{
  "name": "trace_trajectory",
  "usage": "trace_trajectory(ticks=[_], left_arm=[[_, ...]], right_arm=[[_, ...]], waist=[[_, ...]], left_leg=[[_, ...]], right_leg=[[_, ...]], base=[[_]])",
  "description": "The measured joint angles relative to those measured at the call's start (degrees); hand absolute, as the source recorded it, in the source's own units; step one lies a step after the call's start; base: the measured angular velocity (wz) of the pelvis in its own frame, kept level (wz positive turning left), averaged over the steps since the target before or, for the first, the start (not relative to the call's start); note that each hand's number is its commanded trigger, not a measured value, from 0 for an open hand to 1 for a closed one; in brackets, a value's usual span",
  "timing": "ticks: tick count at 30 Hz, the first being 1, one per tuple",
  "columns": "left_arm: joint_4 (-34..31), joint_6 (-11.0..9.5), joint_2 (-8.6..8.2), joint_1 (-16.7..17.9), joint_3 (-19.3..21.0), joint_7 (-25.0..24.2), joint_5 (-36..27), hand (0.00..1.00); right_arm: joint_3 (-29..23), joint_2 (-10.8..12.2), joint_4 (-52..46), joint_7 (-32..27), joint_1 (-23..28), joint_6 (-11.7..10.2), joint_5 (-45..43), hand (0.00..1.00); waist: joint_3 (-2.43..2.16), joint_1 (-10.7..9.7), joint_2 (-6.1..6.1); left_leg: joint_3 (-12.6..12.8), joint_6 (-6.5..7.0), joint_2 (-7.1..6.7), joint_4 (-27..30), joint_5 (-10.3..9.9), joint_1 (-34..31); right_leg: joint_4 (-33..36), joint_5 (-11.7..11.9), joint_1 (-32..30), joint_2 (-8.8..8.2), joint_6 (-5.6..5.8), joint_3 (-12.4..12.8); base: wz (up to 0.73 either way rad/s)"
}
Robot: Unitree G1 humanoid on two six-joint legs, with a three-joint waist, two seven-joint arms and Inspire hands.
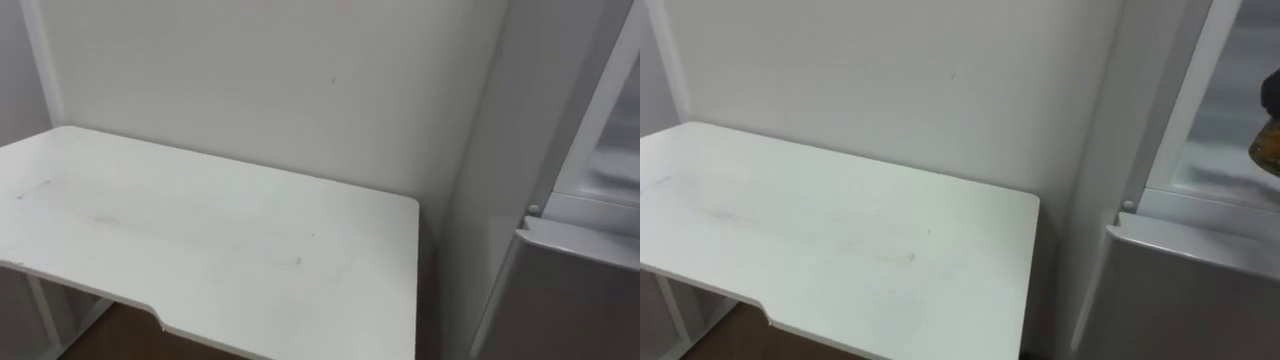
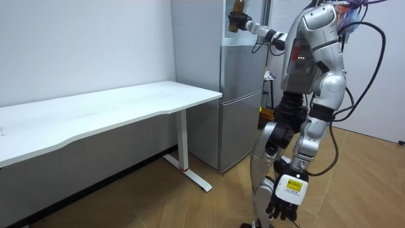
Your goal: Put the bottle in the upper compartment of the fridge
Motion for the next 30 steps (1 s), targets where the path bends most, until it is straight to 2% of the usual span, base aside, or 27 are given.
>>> trace_trajectory(ticks=[4,7,13,14,15,16,17,21,25,28,30], left_arm=[[-1.10,0.76,0.33,-0.02,-0.18,0.05,-0.37,0.00],[-1.44,0.89,1.37,0.01,-0.68,0.07,-0.47,0.00],[-1.53,1.07,1.99,0.00,-1.73,0.10,-0.50,0.00],[-2.01,1.07,2.14,0.01,-1.76,0.10,-0.51,0.00],[-2.31,0.96,2.32,-0.02,-1.83,0.11,-0.54,0.00],[-2.34,0.95,2.35,-0.12,-1.84,0.12,-0.55,0.00],[-2.57,0.93,2.52,-0.13,-2.08,0.14,-0.77,0.00],[-2.66,1.06,3.10,-0.09,-2.41,0.13,-6.55,0.00],[-2.69,1.07,4.02,-0.18,-4.48,0.13,-8.18,0.00],[-3.55,1.09,4.22,-0.20,-6.54,0.14,-8.99,0.00],[-4.11,1.09,4.59,-0.28,-7.41,0.13,-9.40,0.00]], right_arm=[[2.46,-0.02,2.33,0.30,-0.11,-0.67,-0.07,1.00],[3.93,-0.01,2.45,-0.49,-0.11,-1.05,-0.10,1.00],[4.63,0.13,5.33,-2.53,-0.11,-4.45,-0.75,1.00],[4.75,0.17,6.01,-2.80,-0.11,-5.15,-0.73,0.88],[4.95,0.22,6.69,-3.08,-0.11,-5.92,-0.72,0.52],[4.95,0.28,6.87,-3.23,-0.10,-6.17,-0.72,0.03],[5.21,0.32,7.28,-3.77,-0.10,-6.71,-0.67,0.00],[6.32,0.76,7.39,-6.64,-0.27,-7.85,-0.59,0.00],[7.36,1.30,8.57,-8.77,-0.32,-9.04,-0.61,0.00],[9.63,1.54,11.66,-9.37,-0.38,-8.89,-0.55,0.00],[10.25,1.57,12.05,-9.85,-0.81,-9.25,-0.63,0.00]], waist=[[0.08,1.06,0.31],[0.08,1.91,0.33],[0.19,2.39,0.35],[0.18,2.39,0.34],[0.17,2.67,0.35],[0.16,2.91,0.33],[0.17,3.45,0.30],[0.18,4.31,0.29],[0.24,4.48,0.32],[0.38,5.24,0.56],[0.44,5.30,0.60]], left_leg=[[-0.25,-0.02,0.00,0.27,-0.02,-0.26],[-1.07,-0.03,-0.04,0.73,-0.02,-0.85],[-2.96,-0.06,-0.15,1.89,0.00,-2.64],[-3.33,-0.15,-0.02,2.40,-0.04,-3.18],[-3.46,-0.26,0.15,2.78,-0.08,-3.63],[-3.45,-0.31,0.27,2.88,-0.07,-3.76],[-3.38,-0.46,0.52,2.91,0.02,-4.02],[-3.49,-1.07,1.45,3.02,0.44,-5.57],[-4.50,-1.45,1.95,4.01,0.71,-6.95],[-4.73,-1.55,2.33,4.85,0.76,-7.90],[-4.96,-1.72,2.49,4.98,1.28,-9.00]], right_leg=[[-0.02,0.00,0.01,0.02,0.00,-0.50],[-0.03,0.00,0.08,0.07,0.00,-1.51],[-0.20,0.08,-0.08,0.43,-0.13,-2.69],[-0.44,0.19,-0.10,0.69,-0.30,-3.07],[-0.95,0.31,-0.10,1.01,-0.50,-3.25],[-0.97,0.38,-0.18,1.13,-0.62,-3.25],[-0.95,0.50,-0.39,1.34,-0.81,-3.20],[-0.90,0.89,-1.63,2.21,-1.46,-2.99],[-0.92,1.03,-1.92,3.03,-1.69,-3.23],[-0.88,1.23,-2.79,3.48,-2.08,-2.98],[-0.94,1.26,-3.65,3.78,-2.88,-2.86]], base=[[0.04],[0.15],[0.14],[0.13],[0.08],[0.00],[-0.06],[-0.02],[0.08],[0.00],[0.00]])
